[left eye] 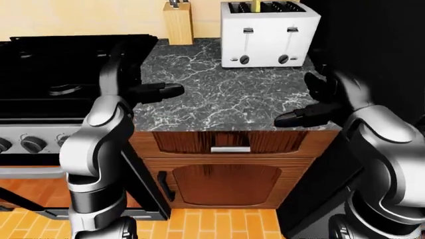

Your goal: Push down the lever of the toaster to turn it on.

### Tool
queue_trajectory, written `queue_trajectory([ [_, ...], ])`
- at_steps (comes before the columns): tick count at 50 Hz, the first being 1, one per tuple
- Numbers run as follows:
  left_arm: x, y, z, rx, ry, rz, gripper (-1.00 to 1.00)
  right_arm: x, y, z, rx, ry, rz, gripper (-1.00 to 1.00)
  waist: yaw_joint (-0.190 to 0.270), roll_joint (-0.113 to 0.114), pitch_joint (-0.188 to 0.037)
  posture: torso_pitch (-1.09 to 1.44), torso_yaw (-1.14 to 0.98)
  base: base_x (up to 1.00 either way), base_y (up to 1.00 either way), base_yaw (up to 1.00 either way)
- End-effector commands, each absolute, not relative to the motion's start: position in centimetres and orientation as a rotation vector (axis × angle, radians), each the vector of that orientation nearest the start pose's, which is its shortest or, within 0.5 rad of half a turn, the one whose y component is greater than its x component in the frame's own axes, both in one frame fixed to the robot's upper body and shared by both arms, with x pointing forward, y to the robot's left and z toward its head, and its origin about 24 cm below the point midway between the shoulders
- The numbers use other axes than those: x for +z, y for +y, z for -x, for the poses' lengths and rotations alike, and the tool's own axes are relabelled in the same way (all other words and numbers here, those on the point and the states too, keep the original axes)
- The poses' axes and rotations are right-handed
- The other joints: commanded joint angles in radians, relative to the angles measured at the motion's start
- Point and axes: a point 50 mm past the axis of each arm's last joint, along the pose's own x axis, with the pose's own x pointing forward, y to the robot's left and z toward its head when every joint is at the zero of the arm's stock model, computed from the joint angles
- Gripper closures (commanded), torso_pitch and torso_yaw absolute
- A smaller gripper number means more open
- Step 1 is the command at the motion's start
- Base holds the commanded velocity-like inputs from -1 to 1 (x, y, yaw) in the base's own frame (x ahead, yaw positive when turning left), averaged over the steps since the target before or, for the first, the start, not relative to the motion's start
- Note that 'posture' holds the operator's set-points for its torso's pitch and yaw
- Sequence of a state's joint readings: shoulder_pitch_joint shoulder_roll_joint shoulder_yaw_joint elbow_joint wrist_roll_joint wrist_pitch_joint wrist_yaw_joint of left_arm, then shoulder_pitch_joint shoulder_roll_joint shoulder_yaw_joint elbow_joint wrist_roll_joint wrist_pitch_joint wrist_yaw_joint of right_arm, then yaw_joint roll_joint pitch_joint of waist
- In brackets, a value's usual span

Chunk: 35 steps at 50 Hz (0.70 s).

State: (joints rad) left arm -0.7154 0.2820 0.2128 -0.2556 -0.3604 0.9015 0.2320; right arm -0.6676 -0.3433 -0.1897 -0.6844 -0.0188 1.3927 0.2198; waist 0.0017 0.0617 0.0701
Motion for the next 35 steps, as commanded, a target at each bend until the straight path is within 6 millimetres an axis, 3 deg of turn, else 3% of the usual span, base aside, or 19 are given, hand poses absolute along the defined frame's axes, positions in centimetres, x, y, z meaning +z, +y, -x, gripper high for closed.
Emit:
queue_trajectory([
  [1,25.38,18.05,-32.05,0.081,-0.158,0.072,-1.0,26.01,-19.05,-26.57,-0.017,-0.049,0.217,-1.0,-0.003,0.015,-0.019,0.0,0.0,0.0,0.0,0.0],
  [2,25.35,18.05,-32.06,0.081,-0.158,0.072,-1.0,25.83,-19.09,-26.64,-0.016,-0.044,0.206,-1.0,-0.004,-0.002,-0.025,0.0,0.0,0.0,0.0,0.0],
  [7,25.39,18.01,-31.87,0.079,-0.16,0.074,-1.0,25.67,-19.05,-26.61,-0.014,-0.034,0.205,-1.0,-0.003,-0.055,-0.003,0.0,0.0,0.0,0.0,0.0],
  [9,25.18,17.92,-31.79,0.078,-0.159,0.076,-1.0,25.62,-19.0,-26.6,-0.012,-0.032,0.204,-1.0,-0.009,-0.101,-0.024,0.0,0.0,0.0,0.0,0.0],
  [10,25.04,17.84,-31.8,0.076,-0.158,0.074,-1.0,25.48,-18.94,-26.72,-0.009,-0.029,0.205,-1.0,-0.017,-0.137,-0.033,0.0,0.0,0.0,0.0,0.0],
  [11,25.05,17.86,-31.85,0.076,-0.157,0.074,-1.0,25.41,-18.92,-26.84,-0.007,-0.026,0.204,-1.0,-0.001,-0.091,-0.027,0.0,0.0,0.02,0.0,0.0],
  [12,25.16,17.94,-31.98,0.078,-0.156,0.076,-1.0,25.37,-18.91,-27.02,-0.007,-0.023,0.206,-1.0,-0.006,-0.097,-0.067,0.0,0.0,0.21,0.0,0.0],
  [14,25.47,18.15,-32.04,0.08,-0.157,0.082,-1.0,25.67,-18.71,-27.24,-0.001,-0.03,0.218,-1.0,-0.012,-0.105,-0.053,0.0,0.0,0.23,0.0,0.0],
  [15,25.47,18.16,-32.02,0.08,-0.157,0.082,-1.0,25.86,-18.55,-27.25,0.006,-0.035,0.217,-1.0,-0.016,-0.108,-0.027,0.0,0.0,0.0,0.0,0.0],
  [17,25.46,18.24,-32.07,0.081,-0.157,0.08,-1.0,26.01,-18.49,-27.38,0.006,-0.035,0.224,-1.0,-0.01,-0.107,-0.039,0.0,0.0,0.0,0.0,0.0],
  [20,25.6,18.37,-32.18,0.083,-0.156,0.086,-1.0,26.16,-18.52,-27.4,0.006,-0.039,0.227,-1.0,-0.011,-0.099,-0.016,0.0,0.0,0.0,0.0,0.0],
  [22,25.6,18.36,-32.16,0.084,-0.156,0.086,-1.0,26.17,-18.52,-27.37,0.005,-0.04,0.228,-1.0,-0.014,-0.076,-0.016,0.0,0.0,0.0,0.0,0.0],
  [24,25.63,18.41,-32.03,0.083,-0.156,0.085,-1.0,26.15,-18.45,-27.26,0.011,-0.042,0.234,-1.0,-0.02,-0.02,-0.039,0.0,0.0,0.0,0.0,0.0],
  [26,25.73,18.49,-31.96,0.084,-0.158,0.086,-1.0,26.08,-18.35,-27.2,0.018,-0.044,0.239,-1.0,-0.017,-0.035,-0.034,0.0,0.0,0.0,0.0,0.0],
  [30,25.88,18.58,-31.98,0.085,-0.159,0.088,-1.0,26.04,-18.35,-27.19,0.018,-0.044,0.239,-1.0,-0.006,-0.06,-0.054,0.0,0.0,0.0,0.0,0.0],
  [35,25.94,18.84,-32.06,0.089,-0.158,0.091,-1.0,26.01,-18.38,-27.13,0.016,-0.044,0.241,-1.0,0.004,-0.063,-0.061,0.0,0.0,0.0,0.0,0.0],
])
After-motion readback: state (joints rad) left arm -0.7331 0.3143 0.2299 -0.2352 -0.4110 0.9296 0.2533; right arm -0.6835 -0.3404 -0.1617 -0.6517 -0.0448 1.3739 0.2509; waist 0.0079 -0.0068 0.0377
